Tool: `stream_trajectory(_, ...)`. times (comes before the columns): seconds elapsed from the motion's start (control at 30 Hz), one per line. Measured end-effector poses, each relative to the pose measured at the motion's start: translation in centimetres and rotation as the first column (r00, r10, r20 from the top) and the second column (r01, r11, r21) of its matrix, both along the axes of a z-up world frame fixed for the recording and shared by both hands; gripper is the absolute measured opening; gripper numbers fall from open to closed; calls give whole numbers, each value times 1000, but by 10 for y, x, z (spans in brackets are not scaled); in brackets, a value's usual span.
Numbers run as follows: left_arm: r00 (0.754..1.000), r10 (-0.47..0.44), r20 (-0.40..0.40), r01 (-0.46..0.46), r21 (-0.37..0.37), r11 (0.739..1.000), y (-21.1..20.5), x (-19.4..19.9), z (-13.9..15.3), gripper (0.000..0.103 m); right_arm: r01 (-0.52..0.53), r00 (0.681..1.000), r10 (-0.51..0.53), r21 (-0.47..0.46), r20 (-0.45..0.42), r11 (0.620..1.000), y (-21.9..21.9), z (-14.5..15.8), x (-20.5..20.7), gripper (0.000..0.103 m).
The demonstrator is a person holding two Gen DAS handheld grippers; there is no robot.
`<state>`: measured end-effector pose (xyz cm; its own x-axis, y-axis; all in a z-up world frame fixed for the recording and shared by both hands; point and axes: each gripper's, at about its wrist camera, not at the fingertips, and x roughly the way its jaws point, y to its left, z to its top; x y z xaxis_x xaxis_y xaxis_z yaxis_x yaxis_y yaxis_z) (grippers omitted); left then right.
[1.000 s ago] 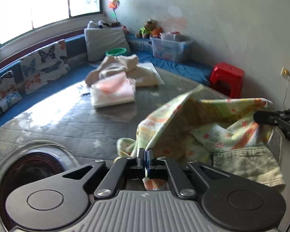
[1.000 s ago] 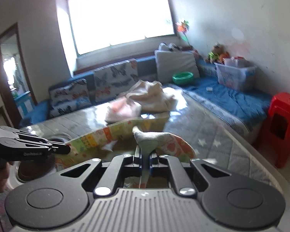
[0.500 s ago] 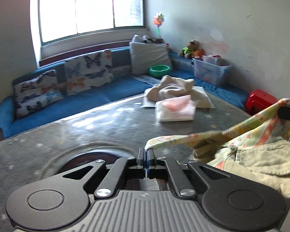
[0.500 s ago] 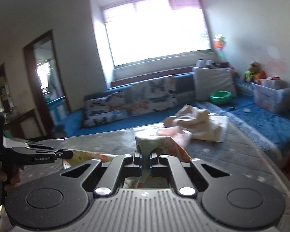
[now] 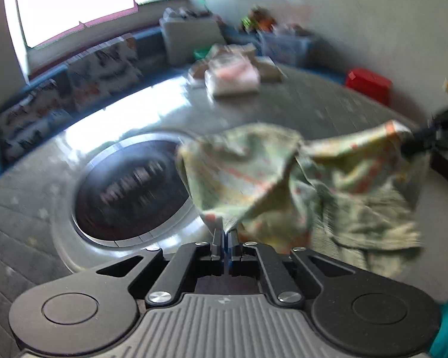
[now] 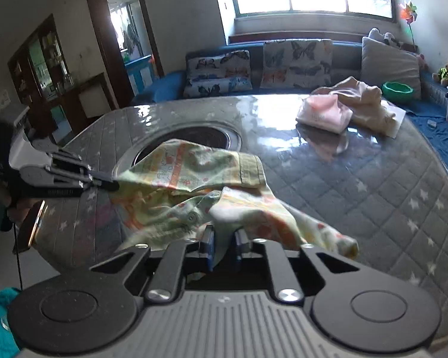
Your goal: Fold clothes
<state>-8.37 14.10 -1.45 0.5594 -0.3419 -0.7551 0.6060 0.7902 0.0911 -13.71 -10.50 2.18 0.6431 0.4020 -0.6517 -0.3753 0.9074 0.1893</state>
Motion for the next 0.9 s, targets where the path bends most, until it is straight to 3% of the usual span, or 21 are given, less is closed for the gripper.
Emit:
stream_trajectory(0.07, 1000, -14, -17, 15, 17, 1000, -4, -1, -6, 7, -14, 1000, 14, -4, 2, 1000, -3, 7, -3, 27)
stream_trajectory(0.13, 1000, -23, -11, 23, 25, 999, -7, -2, -6, 16, -19, 1000, 19, -7, 12, 1000, -4, 13, -3, 38)
stream_trajectory(0.17, 1000, -27, -7, 27, 29, 999, -9, -3, -6, 23, -18, 1000, 18, -8, 22, 1000, -4, 18, -3, 39)
stream_trajectory(0.23, 999, -38, 9, 38, 22, 999, -13, -1, -2, 27, -14, 999, 15, -18, 44, 1000, -5, 25, 2, 39)
stream_trajectory(0.3, 998, -48, 29, 48, 13, 999, -20, 2, 2, 40, -16, 999, 16, -24, 39, 1000, -1, 19, 15, 39)
stream_trajectory(0.37, 996, -63, 62, 63, 4, 998, -29, 8, 7, 46, -19, 999, 20, -29, 26, 999, 4, 11, 31, 41)
stream_trajectory(0.47, 994, -72, 79, 73, -19, 997, -47, 24, 7, 46, -24, 1000, 24, -31, -8, 999, 13, -7, 57, 41)
stream_trajectory(0.7, 990, -143, -1, 143, -61, 988, -89, 62, -20, 46, -70, 995, 66, -53, -81, 996, 41, -48, 99, 42)
stream_trajectory(0.8, 989, -149, -26, 148, -37, 988, -101, 73, -38, 45, -70, 992, 62, -70, -107, 995, 44, -63, 105, 41)
stream_trajectory(0.87, 988, -147, -36, 146, -36, 989, -103, 77, -47, 42, -50, 994, 40, -93, -106, 994, 43, -68, 104, 35)
stream_trajectory(0.9, 989, -145, -39, 143, -43, 989, -102, 79, -50, 33, -41, 994, 30, -105, -105, 994, 43, -71, 104, 28)
